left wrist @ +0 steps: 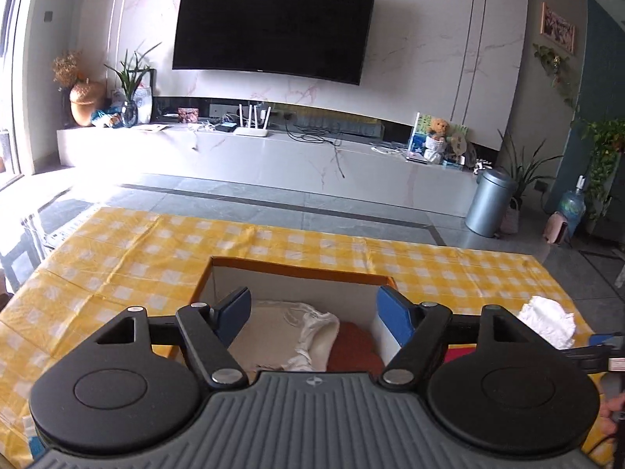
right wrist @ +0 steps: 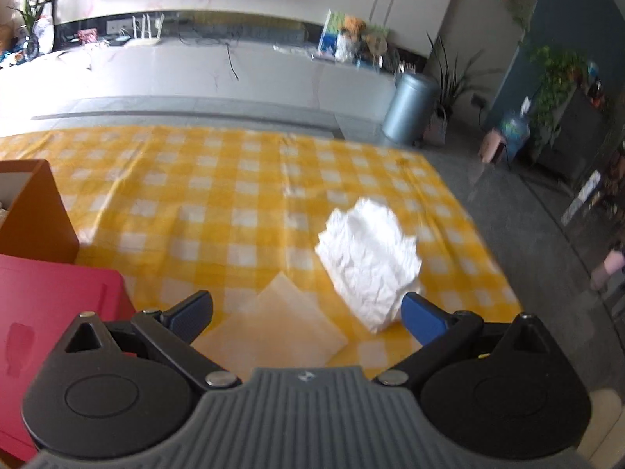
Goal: Organize soft objects
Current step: 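Reach the right tool to the white mesh pad and grasp it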
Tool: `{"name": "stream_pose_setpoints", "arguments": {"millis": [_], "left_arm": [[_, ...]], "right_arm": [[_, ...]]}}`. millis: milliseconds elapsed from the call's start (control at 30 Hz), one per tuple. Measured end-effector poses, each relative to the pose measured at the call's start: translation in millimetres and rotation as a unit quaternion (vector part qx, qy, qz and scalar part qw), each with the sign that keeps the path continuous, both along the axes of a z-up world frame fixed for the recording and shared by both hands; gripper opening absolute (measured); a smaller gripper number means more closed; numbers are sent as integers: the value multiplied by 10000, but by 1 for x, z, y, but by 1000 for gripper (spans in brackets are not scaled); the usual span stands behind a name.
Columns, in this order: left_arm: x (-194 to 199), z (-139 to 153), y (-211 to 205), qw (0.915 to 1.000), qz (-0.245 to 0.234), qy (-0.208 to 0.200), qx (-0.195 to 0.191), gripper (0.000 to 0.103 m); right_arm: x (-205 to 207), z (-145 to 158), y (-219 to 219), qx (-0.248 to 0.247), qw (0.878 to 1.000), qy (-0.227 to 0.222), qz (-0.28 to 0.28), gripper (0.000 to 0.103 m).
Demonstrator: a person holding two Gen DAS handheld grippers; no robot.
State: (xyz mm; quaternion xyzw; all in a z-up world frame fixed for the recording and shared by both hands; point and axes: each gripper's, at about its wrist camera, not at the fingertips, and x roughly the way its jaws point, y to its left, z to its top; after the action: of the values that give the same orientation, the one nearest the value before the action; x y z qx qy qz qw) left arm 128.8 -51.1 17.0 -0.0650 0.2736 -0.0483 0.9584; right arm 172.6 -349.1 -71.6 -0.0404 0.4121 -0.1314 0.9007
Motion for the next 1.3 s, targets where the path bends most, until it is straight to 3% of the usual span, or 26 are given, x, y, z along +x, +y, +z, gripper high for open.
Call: {"name": "stream_pose_setpoints", "arguments": {"millis": [100,200,333,400,600,767,867,933,967,1133,1300], "left_arm": [[-3,-9,-7,9989,-412,150,-162,86],[-1,-19,-15,9974,-640,274,-159,86],[-7,-30,-23,9956,-844,360,-165,86],[-13,-33,-24,9950,-893,369,-241,86],[-18,-36,-24,9940,-962,423,-290,86],[-23,-35,-28,9934,-1026,427,-277,86],[-26,-35,-31,9931,-1062,422,-246,86],[-27,-34,-32,9928,-1092,419,-247,86],[-29,-34,-33,9926,-1112,412,-239,86],[-32,-35,-36,9922,-1165,426,-162,86],[-36,-34,-39,9918,-1206,402,-100,86]], "right_arm": [[11,-32,-18,575,9957,552,-469,100],[20,-56,-35,1433,9814,907,-905,100],[23,-70,-43,2629,9518,915,-1290,100],[23,-74,-43,2914,9421,815,-1446,100],[33,-80,-23,2268,9559,811,-1682,101],[35,-84,-1,1304,9790,1030,-1183,92],[30,-83,3,1157,9859,844,-869,81],[28,-79,6,1152,9874,806,-724,61],[27,-78,5,1144,9880,804,-661,56],[24,-73,3,1087,9893,890,-390,4],[14,-65,-3,1112,9890,913,-345,0]]}}
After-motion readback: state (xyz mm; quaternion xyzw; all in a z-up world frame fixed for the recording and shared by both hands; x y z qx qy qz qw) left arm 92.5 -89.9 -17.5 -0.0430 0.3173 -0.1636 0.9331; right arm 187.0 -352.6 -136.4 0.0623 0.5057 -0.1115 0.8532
